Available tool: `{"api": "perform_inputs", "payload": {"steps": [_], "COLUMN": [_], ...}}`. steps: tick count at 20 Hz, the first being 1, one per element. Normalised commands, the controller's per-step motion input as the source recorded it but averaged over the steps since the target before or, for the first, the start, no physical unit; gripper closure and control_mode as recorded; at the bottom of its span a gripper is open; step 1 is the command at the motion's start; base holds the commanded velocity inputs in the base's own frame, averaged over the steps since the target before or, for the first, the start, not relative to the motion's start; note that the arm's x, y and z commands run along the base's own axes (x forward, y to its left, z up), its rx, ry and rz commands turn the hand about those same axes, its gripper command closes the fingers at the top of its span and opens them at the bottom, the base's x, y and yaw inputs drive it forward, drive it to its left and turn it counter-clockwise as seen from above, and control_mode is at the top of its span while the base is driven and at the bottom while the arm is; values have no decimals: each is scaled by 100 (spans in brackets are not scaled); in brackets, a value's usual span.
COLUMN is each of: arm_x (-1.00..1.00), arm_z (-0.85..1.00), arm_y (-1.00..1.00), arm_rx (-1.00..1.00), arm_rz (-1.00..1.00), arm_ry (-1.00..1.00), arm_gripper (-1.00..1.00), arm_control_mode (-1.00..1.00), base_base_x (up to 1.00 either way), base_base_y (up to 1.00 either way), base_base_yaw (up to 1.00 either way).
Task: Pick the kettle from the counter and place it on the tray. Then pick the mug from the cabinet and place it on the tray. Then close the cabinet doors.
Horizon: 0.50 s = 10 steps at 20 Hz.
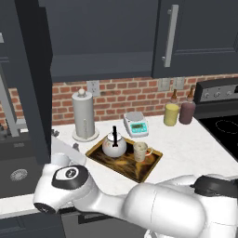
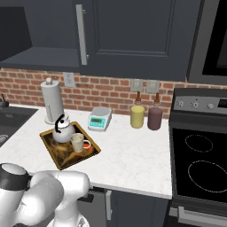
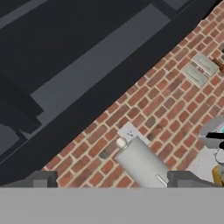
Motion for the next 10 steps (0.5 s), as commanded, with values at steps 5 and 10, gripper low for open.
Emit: {"api": "perform_inputs", "payload": {"steps": [5,10], "arm_x": [0,-3], "arm_z": [-5,0], "arm_y": [46,44], "arm_rx": [0,0], "arm_rz": [-4,-3], "arm_ry": [-7,-8], "arm_gripper": [-100,-100], "arm_control_mode": [-100,-100], "base_base_x": [0,0], "base_base_y": [0,0], "base_base_yaw": [0,0]}}
